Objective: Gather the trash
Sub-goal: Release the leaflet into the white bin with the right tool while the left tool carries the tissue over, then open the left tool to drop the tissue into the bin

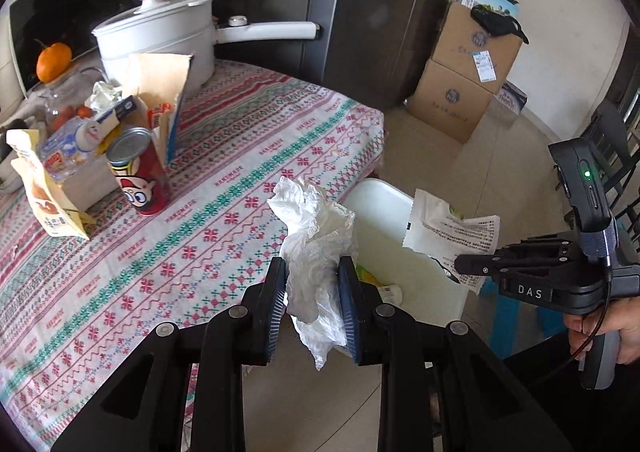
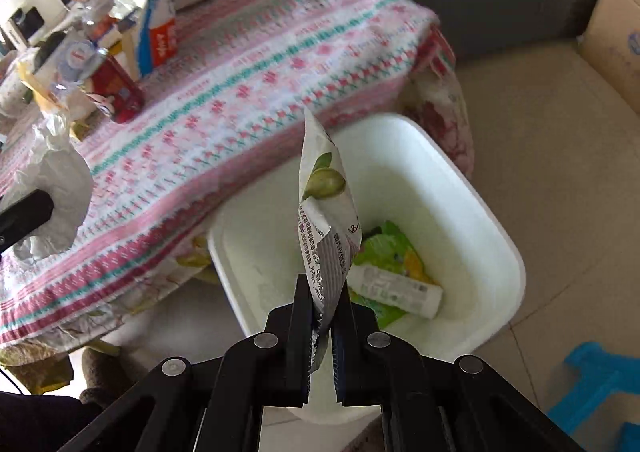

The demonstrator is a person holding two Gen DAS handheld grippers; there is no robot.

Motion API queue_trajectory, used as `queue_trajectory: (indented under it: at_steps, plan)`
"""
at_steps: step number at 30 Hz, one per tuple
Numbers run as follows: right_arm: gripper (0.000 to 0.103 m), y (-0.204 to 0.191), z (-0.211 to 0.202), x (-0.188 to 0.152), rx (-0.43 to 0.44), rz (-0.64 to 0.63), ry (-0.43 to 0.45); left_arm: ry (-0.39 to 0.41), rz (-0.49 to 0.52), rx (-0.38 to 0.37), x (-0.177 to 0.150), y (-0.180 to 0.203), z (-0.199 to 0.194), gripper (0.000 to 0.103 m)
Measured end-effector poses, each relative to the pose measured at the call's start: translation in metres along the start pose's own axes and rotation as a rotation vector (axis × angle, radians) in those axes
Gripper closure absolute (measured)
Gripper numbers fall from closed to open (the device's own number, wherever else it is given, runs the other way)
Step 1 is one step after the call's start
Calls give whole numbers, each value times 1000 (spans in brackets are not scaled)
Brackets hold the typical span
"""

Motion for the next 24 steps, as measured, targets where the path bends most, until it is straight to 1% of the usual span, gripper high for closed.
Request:
queue_trajectory:
  at_steps: [6, 8, 9, 11, 12, 14, 16, 20, 24]
  plan:
    - [96, 23, 24, -22, -43, 40, -120, -44, 50, -8, -12, 20, 28, 75]
    - [95, 29, 29, -26, -43, 62, -142, -50, 57, -13, -14, 24, 36, 75]
    - [94, 32, 30, -26, -35, 81, -145, -53, 60, -15, -15, 26, 39, 75]
    - [88, 38, 31, -26, -29, 126, -152, -58, 63, -20, -17, 29, 45, 75]
    - [86, 41, 30, -27, -29, 144, -153, -61, 65, -24, -18, 30, 47, 75]
    - [71, 44, 26, -24, -23, 168, -144, -63, 65, -29, -20, 32, 54, 75]
    - [63, 48, 20, -21, -33, 170, -124, -66, 61, -39, -22, 34, 59, 75]
    - [59, 51, 11, -18, -47, 172, -92, -76, 63, -36, -26, 35, 70, 75]
    - [57, 55, 8, -13, -56, 174, -74, -82, 67, -41, -29, 37, 78, 74]
Point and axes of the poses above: each gripper's, at about its wrist camera, not at the fingertips, and z roughly the way its jaws point, y to its right, x to its top, the point moved 7 cm from there along z, roughly the way its jaws point, and after that the axes turned 10 degrees about y, right-handed, at the moved point
